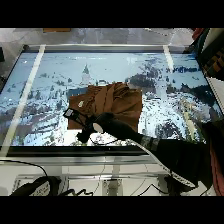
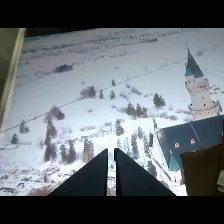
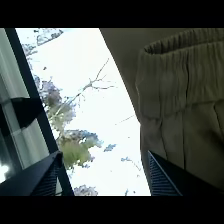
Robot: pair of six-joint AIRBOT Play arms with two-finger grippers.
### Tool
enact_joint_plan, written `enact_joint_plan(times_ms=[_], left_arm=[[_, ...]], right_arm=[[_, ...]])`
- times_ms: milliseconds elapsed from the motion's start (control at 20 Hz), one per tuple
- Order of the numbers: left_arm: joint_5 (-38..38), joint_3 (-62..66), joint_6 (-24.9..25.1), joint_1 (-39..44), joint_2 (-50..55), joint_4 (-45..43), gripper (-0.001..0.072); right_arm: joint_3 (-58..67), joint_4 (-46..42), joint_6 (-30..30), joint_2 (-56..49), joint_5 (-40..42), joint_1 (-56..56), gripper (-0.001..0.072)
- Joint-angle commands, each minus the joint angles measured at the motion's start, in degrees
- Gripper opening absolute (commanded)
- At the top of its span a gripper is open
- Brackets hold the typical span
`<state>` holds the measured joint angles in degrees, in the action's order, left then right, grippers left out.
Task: Fold the clothes and pants, and hang the long-sleeved shirts on hangers.
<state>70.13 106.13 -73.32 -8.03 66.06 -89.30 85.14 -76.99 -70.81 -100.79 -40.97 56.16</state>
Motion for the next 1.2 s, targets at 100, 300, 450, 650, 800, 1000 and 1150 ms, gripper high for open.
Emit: enact_joint_plan(times_ms=[100,300,450,650,800,1000,1150], left_arm=[[0.0,0.0,-0.2,-0.3,0.7,-0.1,0.0064],[0.0,-0.1,-0.2,-0.3,2.3,0.0,0.0064],[0.0,-0.4,-0.2,-0.3,3.0,0.0,0.0064],[0.0,-0.4,-0.2,-0.3,3.1,0.0,0.0064],[0.0,-0.4,-0.2,-0.3,3.1,0.0,0.0064],[0.0,-0.4,-0.2,-0.3,3.1,0.0,0.0064],[0.0,-0.4,-0.2,-0.3,3.2,0.1,0.0064]], right_arm=[[2.3,-6.0,-0.2,-5.0,7.1,1.2,0.0508],[7.4,-6.2,-0.7,-7.7,7.6,-0.3,0.0436],[10.3,-5.8,-0.7,-9.8,7.5,-1.9,0.0431],[11.4,-3.8,-0.7,-11.2,5.6,-2.6,0.0432],[11.4,-1.2,-0.6,-11.8,5.6,-2.6,0.0433],[11.4,-0.5,-0.5,-12.2,5.6,-2.6,0.0452],[11.4,-0.5,-0.5,-12.6,6.3,-2.6,0.0450]])
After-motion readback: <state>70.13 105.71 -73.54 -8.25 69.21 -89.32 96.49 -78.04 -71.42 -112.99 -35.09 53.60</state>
